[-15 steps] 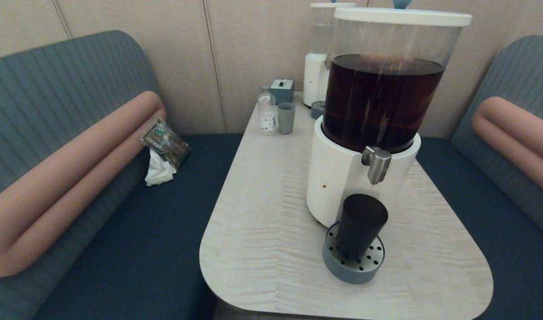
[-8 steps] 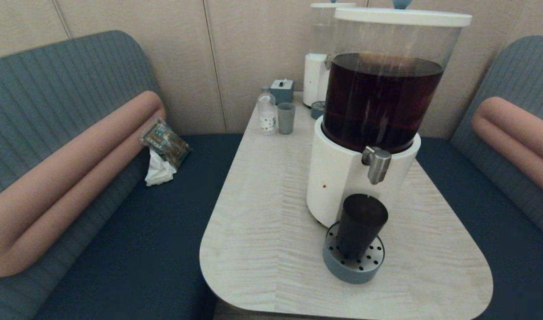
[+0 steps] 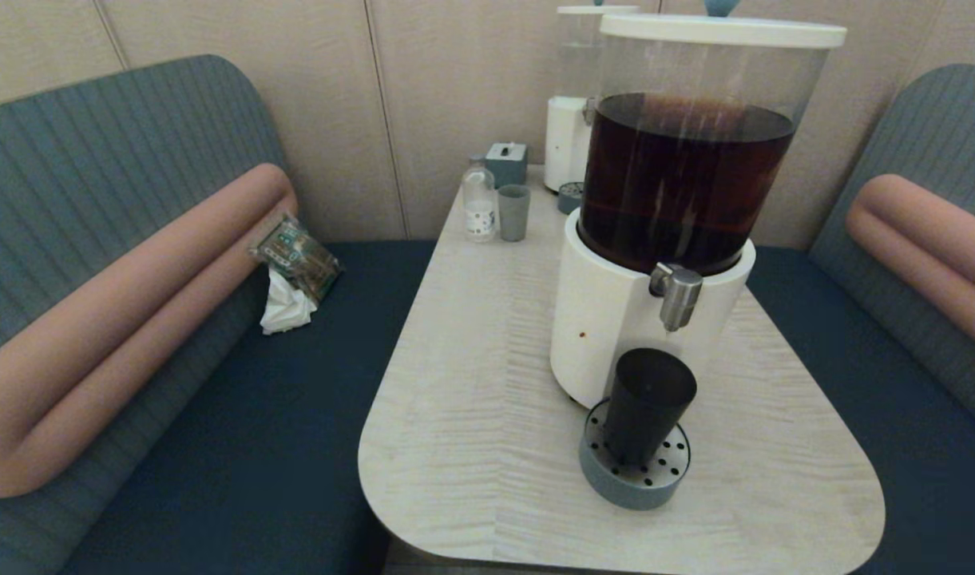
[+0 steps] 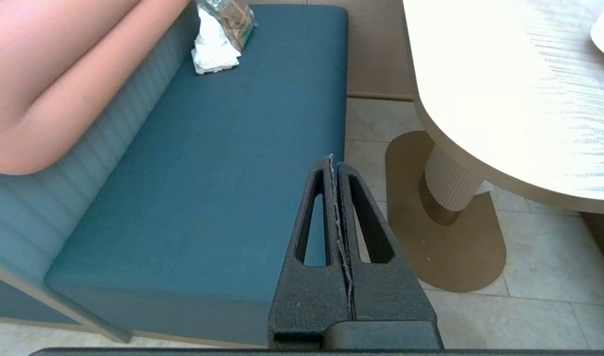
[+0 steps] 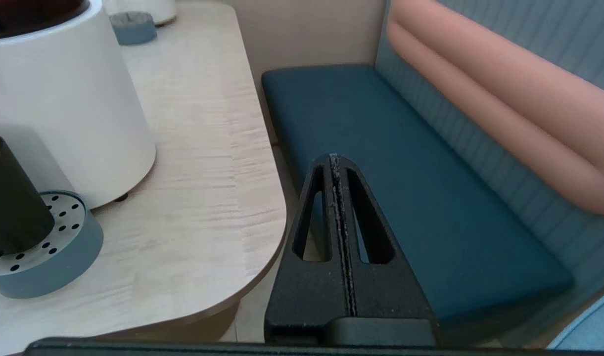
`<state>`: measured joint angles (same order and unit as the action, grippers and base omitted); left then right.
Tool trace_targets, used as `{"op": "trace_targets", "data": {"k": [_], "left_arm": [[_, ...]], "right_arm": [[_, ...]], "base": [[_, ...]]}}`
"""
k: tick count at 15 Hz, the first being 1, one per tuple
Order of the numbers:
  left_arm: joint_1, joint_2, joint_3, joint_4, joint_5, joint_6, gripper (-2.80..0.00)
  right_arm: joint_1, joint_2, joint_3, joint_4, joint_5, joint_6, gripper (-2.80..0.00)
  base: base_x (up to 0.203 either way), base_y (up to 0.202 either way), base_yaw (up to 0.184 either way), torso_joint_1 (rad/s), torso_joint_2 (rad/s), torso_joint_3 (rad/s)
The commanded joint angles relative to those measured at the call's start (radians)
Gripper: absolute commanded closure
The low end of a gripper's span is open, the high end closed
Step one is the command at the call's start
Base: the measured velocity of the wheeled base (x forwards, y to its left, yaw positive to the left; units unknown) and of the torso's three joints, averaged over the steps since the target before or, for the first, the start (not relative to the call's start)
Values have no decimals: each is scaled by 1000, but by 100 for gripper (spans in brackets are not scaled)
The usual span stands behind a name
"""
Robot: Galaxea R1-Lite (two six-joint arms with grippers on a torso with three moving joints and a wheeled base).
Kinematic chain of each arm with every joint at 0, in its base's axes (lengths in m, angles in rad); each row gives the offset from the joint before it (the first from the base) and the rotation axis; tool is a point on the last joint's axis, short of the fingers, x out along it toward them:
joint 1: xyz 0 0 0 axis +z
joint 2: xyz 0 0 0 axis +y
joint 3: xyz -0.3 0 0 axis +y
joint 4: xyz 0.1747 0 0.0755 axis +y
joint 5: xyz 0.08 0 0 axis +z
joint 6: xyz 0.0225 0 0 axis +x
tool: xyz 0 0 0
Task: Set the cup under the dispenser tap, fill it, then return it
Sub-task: Turn off the faucet
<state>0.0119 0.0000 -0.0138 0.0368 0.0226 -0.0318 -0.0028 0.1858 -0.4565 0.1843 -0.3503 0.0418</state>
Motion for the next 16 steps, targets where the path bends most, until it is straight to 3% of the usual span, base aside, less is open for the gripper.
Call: {"op": "trace_targets", "data": {"k": [1, 3, 6, 12, 16], "left_arm": [[0, 2, 0, 0, 0, 0, 0], [0, 2, 0, 0, 1, 0, 0], [0, 2, 0, 0, 1, 0, 0], [0, 2, 0, 0, 0, 0, 0], [0, 2, 0, 0, 1, 0, 0]], "right_arm": [[0, -90, 22, 5, 16, -24, 0], [1, -159, 59, 8, 69, -66, 0], [1, -184, 106, -2, 132, -59, 0], [1, -184, 238, -4, 420, -64, 0], [1, -184, 325, 7, 463, -64, 0]], "base": [[0, 0, 0, 0, 0, 0], [0, 0, 0, 0, 0, 0], [0, 0, 0, 0, 0, 0], [0, 0, 0, 0, 0, 0], [0, 0, 0, 0, 0, 0]]}}
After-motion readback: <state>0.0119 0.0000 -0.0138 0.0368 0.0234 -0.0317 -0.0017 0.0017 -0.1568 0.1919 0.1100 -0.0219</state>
